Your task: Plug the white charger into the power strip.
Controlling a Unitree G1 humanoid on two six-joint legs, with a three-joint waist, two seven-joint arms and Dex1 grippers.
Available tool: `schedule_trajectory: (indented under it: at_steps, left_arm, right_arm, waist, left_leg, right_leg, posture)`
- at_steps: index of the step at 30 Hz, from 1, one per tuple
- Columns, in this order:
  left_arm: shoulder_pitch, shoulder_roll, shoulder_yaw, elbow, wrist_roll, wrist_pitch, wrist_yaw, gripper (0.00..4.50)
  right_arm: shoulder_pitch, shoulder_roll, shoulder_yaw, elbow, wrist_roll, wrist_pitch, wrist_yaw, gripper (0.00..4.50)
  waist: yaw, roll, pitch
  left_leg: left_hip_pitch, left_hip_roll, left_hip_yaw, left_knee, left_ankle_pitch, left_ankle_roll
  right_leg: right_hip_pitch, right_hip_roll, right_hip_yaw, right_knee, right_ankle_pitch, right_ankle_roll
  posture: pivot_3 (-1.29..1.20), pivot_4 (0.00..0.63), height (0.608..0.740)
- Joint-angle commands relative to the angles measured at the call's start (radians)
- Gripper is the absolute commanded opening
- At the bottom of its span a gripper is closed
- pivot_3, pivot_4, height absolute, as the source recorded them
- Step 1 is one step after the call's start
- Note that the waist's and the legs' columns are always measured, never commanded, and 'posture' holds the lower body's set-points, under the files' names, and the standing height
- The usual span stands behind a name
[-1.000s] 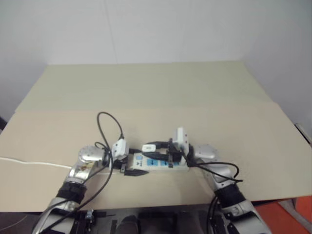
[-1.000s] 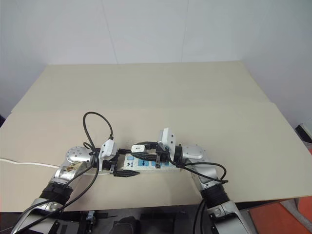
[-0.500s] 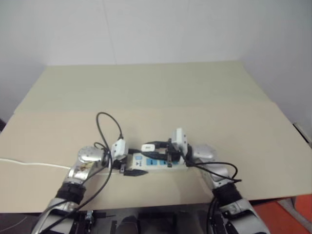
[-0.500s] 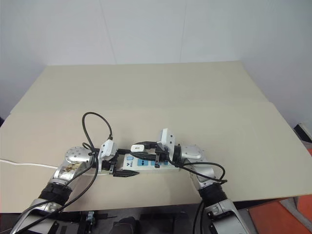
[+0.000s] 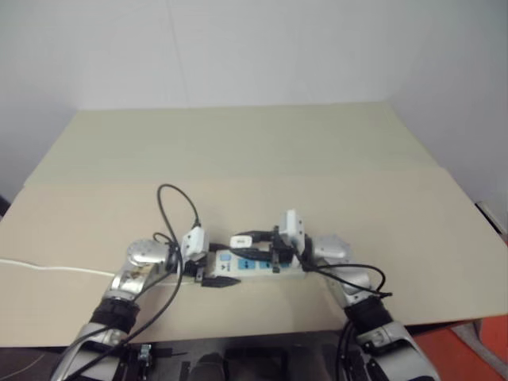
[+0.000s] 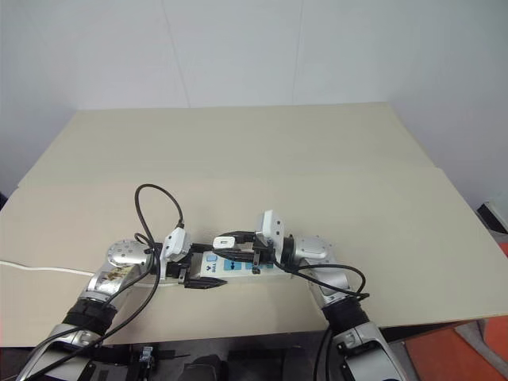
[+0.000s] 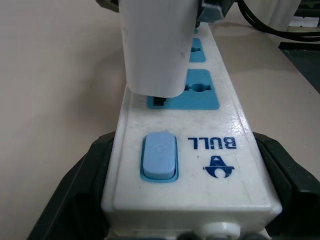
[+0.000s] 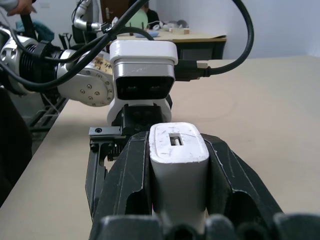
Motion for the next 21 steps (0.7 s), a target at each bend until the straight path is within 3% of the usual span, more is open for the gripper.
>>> schedule_trajectory:
  at_steps: [1,11,21]
  left_arm:
    - [0.018,0.021,-0.022,-0.004,0.029,0.007,-0.015,3.32]
    - [0.012,0.019,-0.027,0.005,0.031,0.002,-0.007,3.32]
    - [0.025,0.043,-0.012,-0.002,0.028,0.002,-0.004,3.32]
  right_arm:
    - [0.024,-0.048,0.018,0.014,-0.032,0.047,0.021,1.11]
    - [0.046,-0.058,0.035,-0.03,-0.028,0.122,-0.007,1.11]
    - [0.113,-0.073,0.004,0.051,-0.037,0.045,-0.024,1.11]
  waist:
    - [0.001,0.0,0.0]
    - [0.004,0.0,0.0]
    - [0.004,-0.001,-0.001]
  left_leg:
    - [0.0,0.0,0.0,0.0,0.0,0.0]
    - [0.0,0.0,0.0,0.0,0.0,0.0]
    - [0.0,0.0,0.0,0.0,0.0,0.0]
  right_leg:
    - [0.0,0.0,0.0,0.0,0.0,0.0]
    - [0.0,0.0,0.0,-0.001,0.0,0.0]
    - [0.001,0.0,0.0,-0.001,0.0,0.0]
  posture:
    - [0.0,0.15,0.74]
    - [0.0,0.15,0.74]
    - [0.0,0.15,0.74]
